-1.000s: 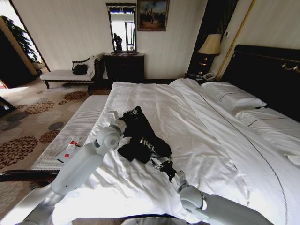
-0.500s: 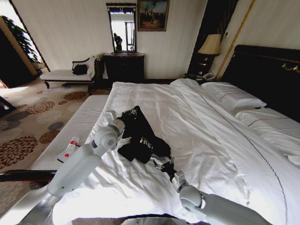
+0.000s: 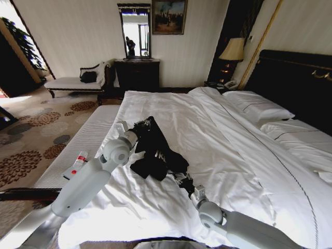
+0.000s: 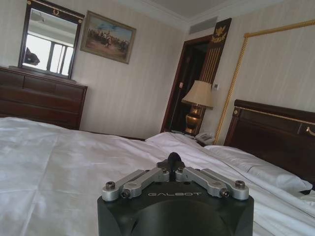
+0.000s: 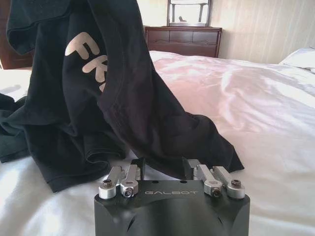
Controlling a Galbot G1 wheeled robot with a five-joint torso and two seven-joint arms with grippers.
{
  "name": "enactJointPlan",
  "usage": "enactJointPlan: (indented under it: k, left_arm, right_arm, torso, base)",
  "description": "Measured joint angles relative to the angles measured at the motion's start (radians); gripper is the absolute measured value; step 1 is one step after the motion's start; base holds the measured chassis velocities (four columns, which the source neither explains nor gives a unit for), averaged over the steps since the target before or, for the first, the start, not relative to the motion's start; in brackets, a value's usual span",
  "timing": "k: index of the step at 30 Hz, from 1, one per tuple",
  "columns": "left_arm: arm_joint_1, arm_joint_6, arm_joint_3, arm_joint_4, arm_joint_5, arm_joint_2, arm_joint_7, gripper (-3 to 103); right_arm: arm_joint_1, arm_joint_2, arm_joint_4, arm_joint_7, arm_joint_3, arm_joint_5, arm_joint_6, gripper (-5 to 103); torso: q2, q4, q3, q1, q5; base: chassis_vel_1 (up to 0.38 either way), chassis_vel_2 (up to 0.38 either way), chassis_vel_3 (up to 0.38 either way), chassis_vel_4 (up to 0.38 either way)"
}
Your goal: Fold the clothes on the bed.
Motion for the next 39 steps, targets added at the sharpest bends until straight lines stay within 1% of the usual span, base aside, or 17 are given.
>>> enactJointPlan:
  k: [2,4,5,6,9,12,13,16,17,21,22,25,27,28,30,34,39]
  left_arm:
    - [-0.001,0.000,0.000,-0.001,-0.001,-0.001,-0.001,0]
    - [-0.002,0.000,0.000,-0.002,-0.002,-0.002,-0.001,0]
    - [-0.003,0.000,0.000,-0.004,-0.004,-0.003,-0.003,0]
    - [-0.005,0.000,0.000,-0.005,-0.006,-0.003,-0.004,0]
    - [-0.010,0.000,0.000,-0.007,-0.012,0.000,-0.007,0]
    - [-0.023,0.000,-0.006,-0.011,-0.030,0.013,-0.013,0]
    - [-0.023,0.000,-0.006,-0.011,-0.030,0.013,-0.013,0]
    - [-0.048,0.001,-0.011,-0.015,-0.035,0.046,-0.020,0]
    - [-0.048,0.001,-0.011,-0.015,-0.035,0.046,-0.020,0]
    - [-0.083,0.014,0.005,-0.029,-0.049,0.100,-0.033,0]
    - [-0.083,0.014,0.005,-0.029,-0.049,0.100,-0.033,0]
    - [-0.127,0.027,0.009,-0.047,-0.102,0.147,-0.059,0]
    - [-0.125,0.030,0.007,-0.058,-0.103,0.177,-0.061,0]
    - [-0.125,0.030,0.007,-0.058,-0.103,0.177,-0.061,0]
    - [-0.091,0.030,-0.007,-0.072,-0.094,0.196,-0.059,0]
    - [-0.038,0.029,-0.044,-0.098,-0.093,0.200,-0.062,0]
    - [-0.005,0.016,-0.066,-0.153,-0.106,0.197,-0.066,0]
  right_arm:
    - [-0.002,-0.003,-0.002,0.000,0.013,-0.001,-0.002,34]
    - [-0.004,-0.005,-0.002,0.000,0.019,-0.001,-0.003,34]
    - [-0.006,-0.007,0.000,0.000,0.026,-0.002,-0.003,24]
    - [-0.010,-0.011,0.007,0.000,0.036,-0.002,-0.004,18]
    - [-0.020,-0.019,0.026,0.000,0.057,-0.003,-0.004,13]
    - [-0.037,-0.027,0.081,-0.001,0.123,0.001,0.001,1]
    - [-0.037,-0.027,0.081,-0.001,0.123,0.001,0.001,1]
    - [-0.043,-0.040,0.175,-0.003,0.263,0.056,0.004,0]
    - [-0.043,-0.040,0.175,-0.003,0.263,0.056,0.004,0]
    - [-0.023,-0.090,0.265,-0.042,0.467,0.169,0.022,0]
    - [-0.023,-0.090,0.265,-0.042,0.467,0.169,0.022,0]
    - [-0.001,-0.130,0.334,-0.073,0.631,0.258,0.029,0]
    - [-0.006,-0.146,0.365,-0.088,0.742,0.293,0.030,0]
    - [-0.006,-0.146,0.365,-0.088,0.742,0.293,0.030,0]
    - [-0.035,-0.157,0.385,-0.101,0.841,0.298,0.035,0]
    - [-0.062,-0.141,0.412,-0.107,0.930,0.286,0.044,0]
    - [-0.071,-0.116,0.451,-0.103,0.989,0.298,0.054,0]
  torso:
    - [0.000,0.0000,0.000,0.000,0.0000]
    - [0.000,0.0000,0.000,0.000,0.0000]
    - [0.000,0.0001,0.000,0.000,0.0000]
    - [0.000,0.0000,0.000,0.000,0.0000]
    - [0.000,0.0000,0.000,0.000,0.0001]
    - [0.000,-0.0002,0.000,0.000,0.0000]
    - [0.000,-0.0002,0.000,0.000,0.0000]
    - [0.000,0.0001,0.000,0.000,0.0001]
    - [0.000,0.0001,0.000,0.000,0.0001]
    - [0.000,0.0003,0.000,0.000,-0.0002]
    - [0.000,0.0003,0.000,0.000,-0.0002]
    - [0.000,-0.0002,0.000,0.000,0.0002]
    - [0.000,0.0001,0.000,0.000,-0.0001]
    - [0.000,0.0001,0.000,0.000,-0.0001]
    - [0.000,0.0001,0.000,0.000,-0.0002]
    - [0.000,-0.0001,0.000,0.000,0.0000]
    - [0.000,0.0001,0.000,0.000,0.0000]
  base:
    - [0.000,0.000,0.000,0.000]
    - [0.000,0.000,0.000,0.000]
    - [0.000,0.000,0.000,0.000]
    - [0.000,0.000,0.000,0.000]
    - [0.000,0.000,0.000,0.000]
    - [0.000,0.000,0.000,0.000]
    - [0.000,0.000,0.000,0.000]
    - [0.000,0.000,0.000,0.000]
    - [0.000,0.000,0.000,0.000]
    - [0.000,0.000,0.000,0.000]
    - [0.000,0.000,0.000,0.000]
    - [0.000,0.000,0.000,0.000]
    - [0.000,0.000,0.000,0.000]
    - [0.000,0.000,0.000,0.000]
    - [0.000,0.000,0.000,0.000]
    - [0.000,0.000,0.000,0.000]
    - [0.000,0.000,0.000,0.000]
